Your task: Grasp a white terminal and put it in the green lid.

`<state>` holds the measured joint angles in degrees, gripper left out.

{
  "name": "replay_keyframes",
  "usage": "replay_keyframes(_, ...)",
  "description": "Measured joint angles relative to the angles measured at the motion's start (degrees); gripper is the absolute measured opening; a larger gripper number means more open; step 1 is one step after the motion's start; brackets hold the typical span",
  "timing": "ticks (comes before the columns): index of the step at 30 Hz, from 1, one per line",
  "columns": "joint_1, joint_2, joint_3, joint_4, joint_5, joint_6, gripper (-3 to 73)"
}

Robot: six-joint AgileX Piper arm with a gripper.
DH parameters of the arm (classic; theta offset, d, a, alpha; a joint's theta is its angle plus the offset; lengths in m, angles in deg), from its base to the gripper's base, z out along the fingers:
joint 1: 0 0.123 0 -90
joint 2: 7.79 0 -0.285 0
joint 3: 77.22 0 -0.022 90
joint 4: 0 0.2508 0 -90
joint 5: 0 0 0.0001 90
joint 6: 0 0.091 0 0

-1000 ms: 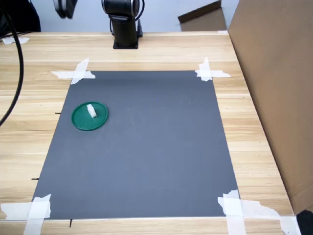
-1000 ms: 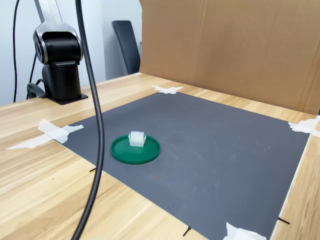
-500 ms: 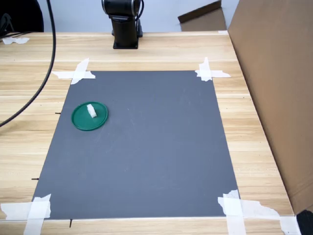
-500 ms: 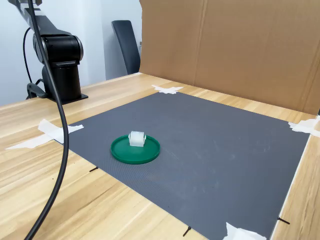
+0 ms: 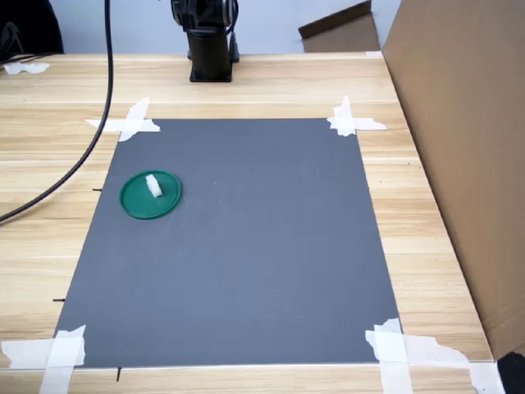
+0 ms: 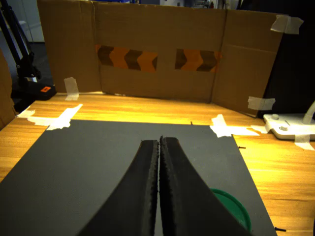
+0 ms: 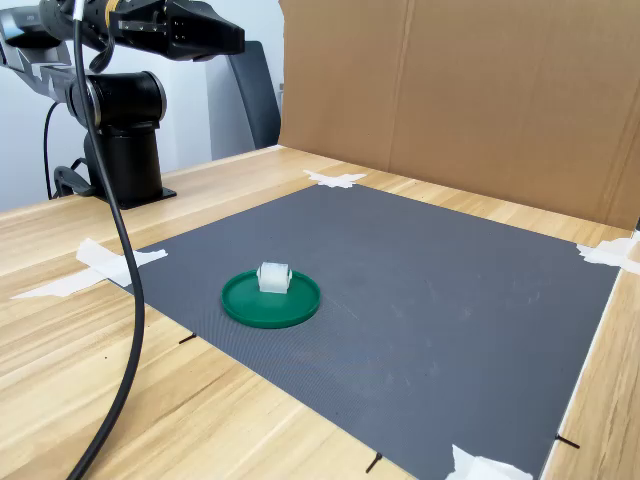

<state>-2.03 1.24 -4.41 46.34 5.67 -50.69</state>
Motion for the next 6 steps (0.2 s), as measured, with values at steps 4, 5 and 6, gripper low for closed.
replay_keyframes(4, 0.0, -1.73, 0.0, 0.05, -0.02, 0.0, -2.6)
replay_keyframes(5, 0.0, -1.8, 0.0, 0.05, -0.02, 0.0, -2.6)
replay_keyframes(6, 0.0, -1.8, 0.0, 0.05, -0.02, 0.0, -2.6)
